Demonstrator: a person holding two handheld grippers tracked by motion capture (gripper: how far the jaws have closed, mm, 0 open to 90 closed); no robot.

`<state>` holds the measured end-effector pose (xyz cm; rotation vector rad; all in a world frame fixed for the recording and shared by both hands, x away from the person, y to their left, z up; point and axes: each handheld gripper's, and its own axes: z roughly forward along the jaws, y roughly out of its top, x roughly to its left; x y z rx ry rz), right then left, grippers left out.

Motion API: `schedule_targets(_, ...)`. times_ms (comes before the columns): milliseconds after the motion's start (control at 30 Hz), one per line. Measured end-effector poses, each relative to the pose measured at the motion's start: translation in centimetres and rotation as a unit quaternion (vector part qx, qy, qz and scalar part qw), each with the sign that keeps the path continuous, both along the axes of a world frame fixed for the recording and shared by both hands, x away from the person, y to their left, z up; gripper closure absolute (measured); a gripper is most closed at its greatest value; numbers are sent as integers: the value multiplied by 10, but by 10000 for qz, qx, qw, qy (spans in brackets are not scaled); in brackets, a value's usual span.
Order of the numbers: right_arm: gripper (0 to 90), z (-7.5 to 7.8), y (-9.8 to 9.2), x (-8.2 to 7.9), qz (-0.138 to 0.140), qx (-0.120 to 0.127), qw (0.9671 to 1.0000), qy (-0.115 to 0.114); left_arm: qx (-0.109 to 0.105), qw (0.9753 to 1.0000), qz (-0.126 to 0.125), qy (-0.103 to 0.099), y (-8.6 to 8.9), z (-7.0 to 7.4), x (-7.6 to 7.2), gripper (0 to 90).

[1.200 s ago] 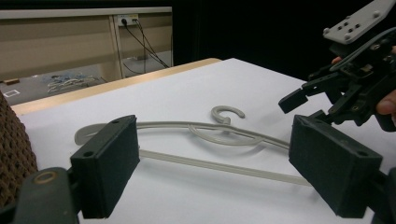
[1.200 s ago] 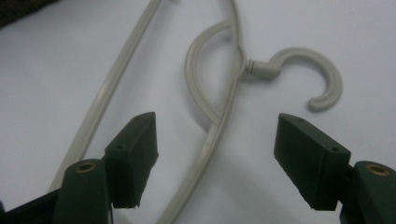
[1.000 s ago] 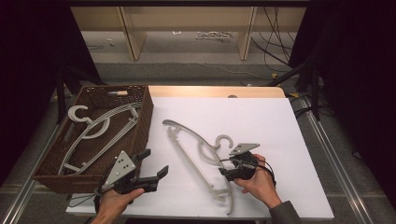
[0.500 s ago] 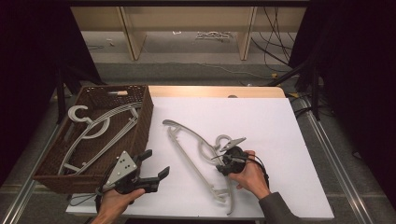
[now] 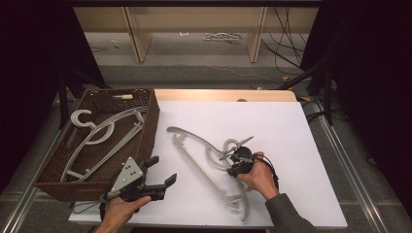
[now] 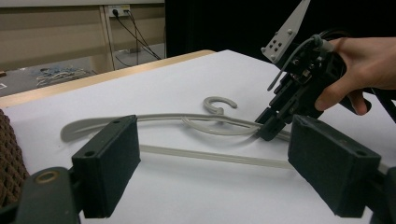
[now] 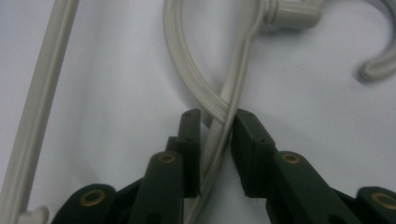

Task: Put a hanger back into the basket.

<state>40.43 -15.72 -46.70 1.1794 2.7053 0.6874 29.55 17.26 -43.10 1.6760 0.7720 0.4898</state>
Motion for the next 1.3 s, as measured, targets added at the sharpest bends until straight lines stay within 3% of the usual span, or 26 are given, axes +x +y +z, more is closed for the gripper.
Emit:
schedule_targets(167,804,4,-9,1,81,-352,9993,-27,-40,10000,-14,-14,2,1,0,167)
schedule_targets(367,811,7,-16,0,508,-724,9958,-245,-44,10000,-19,3,1,1,0,169)
schedule_targets(700,816,27,-20,-15,1015,-777,9885,-807,35,10000,-18,-7,-4,4,6,178)
schedule_targets(733,816,30,-21,-17,1092,-796,9867,-908,57,10000,-17,15,-6,5,8,179)
schedule_targets(900,817,40,-22,-25,1307,-786,9812,-1180,388,9991,27,146,-20,8,22,202)
schedule_targets(933,817,43,-22,-28,1268,-773,9819,-1177,465,9987,19,192,-24,9,25,207)
schedule_targets(1000,818,48,-23,-31,1294,-748,9803,-1292,679,9971,-50,348,-35,11,32,212)
schedule_targets(1100,818,58,-24,-36,1387,-725,9771,-1442,1022,9939,-200,351,-51,19,43,217)
schedule_targets(1233,818,67,-24,-45,1482,-692,9732,-1618,1623,9852,-371,410,-74,29,54,224)
schedule_targets(1267,818,69,-23,-47,1530,-730,9717,-1644,1629,9851,-363,410,-81,29,56,228)
schedule_targets(1300,818,70,-23,-48,1556,-699,9718,-1631,1741,9830,-409,416,-85,30,58,242)
